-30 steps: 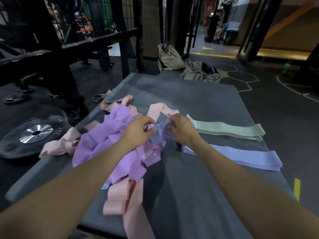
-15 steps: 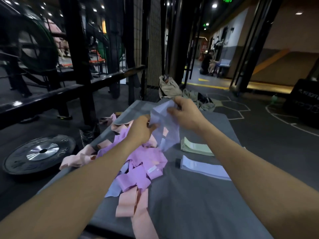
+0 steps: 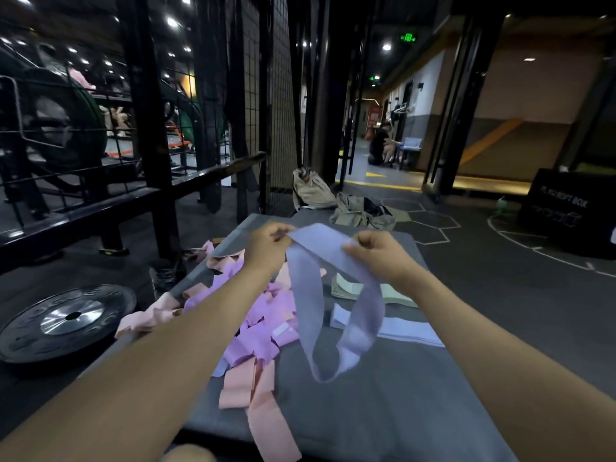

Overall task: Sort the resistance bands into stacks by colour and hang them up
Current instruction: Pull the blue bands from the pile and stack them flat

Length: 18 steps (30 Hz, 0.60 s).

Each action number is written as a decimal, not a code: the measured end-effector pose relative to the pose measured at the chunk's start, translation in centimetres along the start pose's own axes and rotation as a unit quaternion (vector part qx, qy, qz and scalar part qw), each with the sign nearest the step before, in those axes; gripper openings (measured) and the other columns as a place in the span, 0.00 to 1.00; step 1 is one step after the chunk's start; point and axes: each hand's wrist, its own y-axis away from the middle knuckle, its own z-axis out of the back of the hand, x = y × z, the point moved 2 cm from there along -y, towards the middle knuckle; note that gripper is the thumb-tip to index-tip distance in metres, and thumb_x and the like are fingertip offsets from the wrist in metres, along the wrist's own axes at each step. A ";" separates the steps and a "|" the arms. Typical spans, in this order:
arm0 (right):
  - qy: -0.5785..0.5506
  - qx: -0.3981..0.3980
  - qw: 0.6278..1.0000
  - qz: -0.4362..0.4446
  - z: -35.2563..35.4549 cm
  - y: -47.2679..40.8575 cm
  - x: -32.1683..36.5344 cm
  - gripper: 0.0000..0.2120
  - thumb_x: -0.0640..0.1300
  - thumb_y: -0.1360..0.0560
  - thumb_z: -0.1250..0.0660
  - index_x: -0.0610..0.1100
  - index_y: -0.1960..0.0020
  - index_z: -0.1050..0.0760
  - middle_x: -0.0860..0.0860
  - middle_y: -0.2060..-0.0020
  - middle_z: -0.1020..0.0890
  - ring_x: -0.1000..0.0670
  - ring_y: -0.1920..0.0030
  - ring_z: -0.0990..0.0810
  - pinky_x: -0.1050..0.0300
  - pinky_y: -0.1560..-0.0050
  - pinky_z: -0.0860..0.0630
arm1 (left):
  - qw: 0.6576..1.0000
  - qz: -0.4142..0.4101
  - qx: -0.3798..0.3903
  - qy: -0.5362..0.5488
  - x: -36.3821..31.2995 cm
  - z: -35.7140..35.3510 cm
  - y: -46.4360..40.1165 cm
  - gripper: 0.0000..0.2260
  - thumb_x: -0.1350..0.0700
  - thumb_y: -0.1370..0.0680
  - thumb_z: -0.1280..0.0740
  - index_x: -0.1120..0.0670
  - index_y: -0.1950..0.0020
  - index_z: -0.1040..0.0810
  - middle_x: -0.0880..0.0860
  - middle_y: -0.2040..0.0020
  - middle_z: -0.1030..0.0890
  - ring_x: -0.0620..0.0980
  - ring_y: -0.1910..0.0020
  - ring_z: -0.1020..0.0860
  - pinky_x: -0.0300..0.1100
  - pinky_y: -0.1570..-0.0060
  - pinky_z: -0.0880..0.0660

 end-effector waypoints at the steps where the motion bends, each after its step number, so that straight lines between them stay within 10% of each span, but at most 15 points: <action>1: 0.022 0.019 1.000 -0.008 -0.3 0.7 -1.0 0.14 0.42 0.23 0.36 0.42 0.65 0.35 0.51 0.73 0.37 0.56 0.73 0.40 0.62 0.71 0.42 | 0.998 0.028 0.011 0.048 0.3 -0.2 0.6 0.09 0.68 0.23 0.39 0.59 0.48 0.22 0.57 0.51 0.20 0.50 0.58 0.24 0.31 0.67 0.26; 9: 0.048 0.169 0.980 -0.097 -1.9 3.0 -3.7 0.08 0.41 0.25 0.33 0.41 0.62 0.24 0.51 0.70 0.26 0.53 0.67 0.30 0.62 0.64 0.31 | 0.963 0.126 0.079 0.224 0.0 -0.7 3.4 0.09 0.64 0.22 0.40 0.58 0.56 0.21 0.55 0.57 0.20 0.50 0.57 0.22 0.44 0.47 0.24; 18: -0.118 0.114 0.984 -0.060 -5.0 1.7 -2.4 0.13 0.39 0.30 0.27 0.41 0.47 0.23 0.45 0.52 0.17 0.48 0.53 0.20 0.54 0.48 0.23 | 0.964 0.077 0.115 0.229 -0.4 -1.2 3.8 0.10 0.69 0.24 0.38 0.55 0.55 0.24 0.51 0.57 0.21 0.44 0.60 0.22 0.32 0.66 0.23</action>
